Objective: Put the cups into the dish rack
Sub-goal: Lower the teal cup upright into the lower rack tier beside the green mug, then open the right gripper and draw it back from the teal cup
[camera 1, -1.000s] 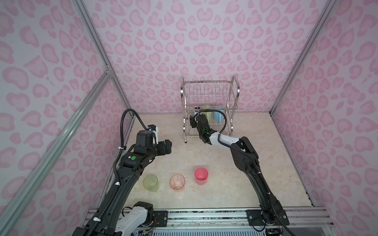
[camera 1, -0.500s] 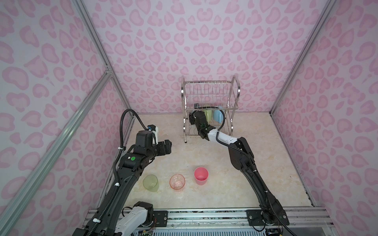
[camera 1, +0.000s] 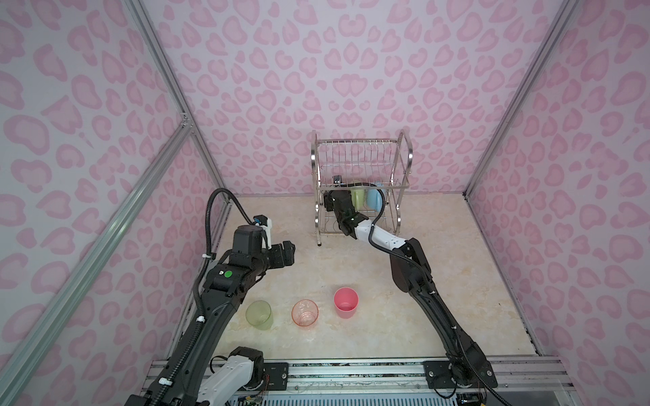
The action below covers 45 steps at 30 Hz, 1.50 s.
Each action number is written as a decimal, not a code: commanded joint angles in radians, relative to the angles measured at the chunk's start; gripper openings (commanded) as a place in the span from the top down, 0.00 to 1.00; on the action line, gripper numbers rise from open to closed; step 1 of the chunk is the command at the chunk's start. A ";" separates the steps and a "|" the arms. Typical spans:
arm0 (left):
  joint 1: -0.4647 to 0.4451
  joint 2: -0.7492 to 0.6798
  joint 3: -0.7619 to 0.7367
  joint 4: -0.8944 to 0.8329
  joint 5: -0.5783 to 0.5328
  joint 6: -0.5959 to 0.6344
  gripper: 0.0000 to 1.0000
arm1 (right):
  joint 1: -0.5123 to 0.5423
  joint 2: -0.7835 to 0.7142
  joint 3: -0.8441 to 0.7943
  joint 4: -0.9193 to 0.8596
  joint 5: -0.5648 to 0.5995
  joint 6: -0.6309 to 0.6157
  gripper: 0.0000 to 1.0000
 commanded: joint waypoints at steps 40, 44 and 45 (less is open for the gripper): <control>0.002 0.002 -0.001 0.026 0.010 0.001 0.09 | 0.026 -0.319 -0.679 0.431 -0.014 -0.013 0.03; 0.001 0.007 -0.002 0.025 0.006 0.001 0.09 | 0.033 -0.375 -0.771 0.475 -0.026 -0.024 0.03; 0.002 0.009 -0.001 0.026 0.007 0.000 0.09 | 0.035 -0.390 -0.794 0.484 -0.032 -0.023 0.03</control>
